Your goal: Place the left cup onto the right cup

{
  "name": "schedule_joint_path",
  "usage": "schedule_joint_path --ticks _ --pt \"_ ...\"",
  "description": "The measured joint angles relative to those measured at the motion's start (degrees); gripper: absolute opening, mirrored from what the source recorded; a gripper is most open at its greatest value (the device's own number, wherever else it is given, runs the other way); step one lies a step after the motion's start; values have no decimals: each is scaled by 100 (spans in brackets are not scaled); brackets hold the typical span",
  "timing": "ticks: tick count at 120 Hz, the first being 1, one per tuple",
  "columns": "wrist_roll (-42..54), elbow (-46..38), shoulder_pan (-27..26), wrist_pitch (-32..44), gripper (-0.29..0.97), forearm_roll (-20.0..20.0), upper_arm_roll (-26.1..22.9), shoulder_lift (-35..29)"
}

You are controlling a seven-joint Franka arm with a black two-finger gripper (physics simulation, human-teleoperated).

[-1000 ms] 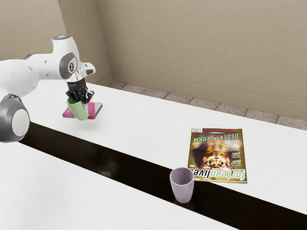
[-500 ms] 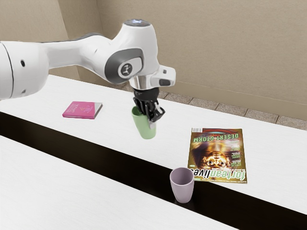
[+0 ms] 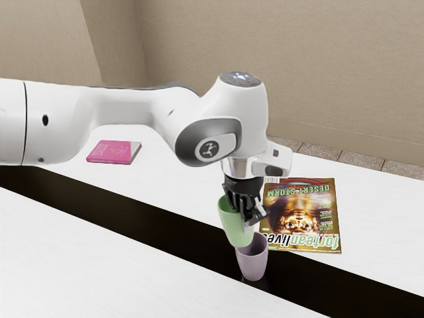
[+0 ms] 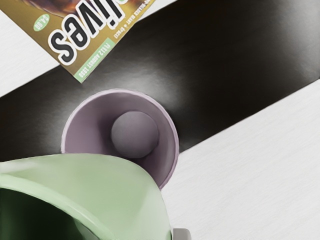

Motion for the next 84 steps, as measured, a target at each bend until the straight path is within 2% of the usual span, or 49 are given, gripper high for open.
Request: schedule_joint_path --ticks 84 --pt "-455 272 -64 246 -10 125 11 337"
